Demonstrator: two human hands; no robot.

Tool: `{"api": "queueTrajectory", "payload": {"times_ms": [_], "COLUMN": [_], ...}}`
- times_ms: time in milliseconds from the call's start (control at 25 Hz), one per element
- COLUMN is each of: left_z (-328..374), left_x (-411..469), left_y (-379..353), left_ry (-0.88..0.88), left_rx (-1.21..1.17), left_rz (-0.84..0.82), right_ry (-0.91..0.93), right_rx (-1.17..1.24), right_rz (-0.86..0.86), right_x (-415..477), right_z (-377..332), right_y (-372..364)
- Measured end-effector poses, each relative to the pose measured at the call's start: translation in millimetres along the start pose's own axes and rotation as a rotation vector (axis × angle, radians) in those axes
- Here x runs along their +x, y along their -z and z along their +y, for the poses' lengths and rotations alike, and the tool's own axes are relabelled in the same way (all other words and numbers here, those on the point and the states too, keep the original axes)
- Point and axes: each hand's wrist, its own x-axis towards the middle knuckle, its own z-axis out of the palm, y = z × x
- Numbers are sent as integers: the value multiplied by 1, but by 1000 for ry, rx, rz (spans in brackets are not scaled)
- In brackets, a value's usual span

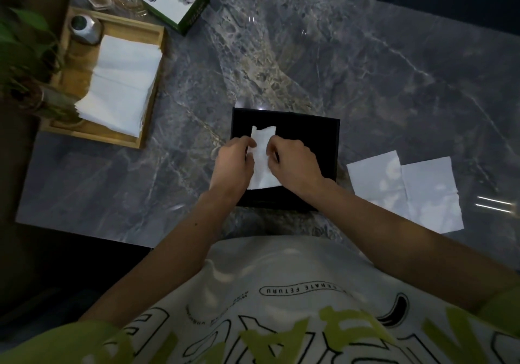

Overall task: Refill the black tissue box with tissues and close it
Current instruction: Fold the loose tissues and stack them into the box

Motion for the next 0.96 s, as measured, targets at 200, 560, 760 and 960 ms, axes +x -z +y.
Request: {"api": "queueTrajectory", "payload": {"times_ms": [200,560,760,960], "left_z": [5,12,11,7], "left_x": [9,6,4,-2], "left_y": [3,-6,-10,-15], "left_ry": [14,35,57,10], "left_rx": [185,286,328,343], "left_rz": [-191,-428,-429,-371], "right_ry": [14,153,210,211], "right_rx": [-271,-628,-679,-630], "right_rz": [-125,-289,-333,-342], "right_x": [1,10,11,4], "right_z": [4,0,1,7], "right_y": [-2,1,4,6]}}
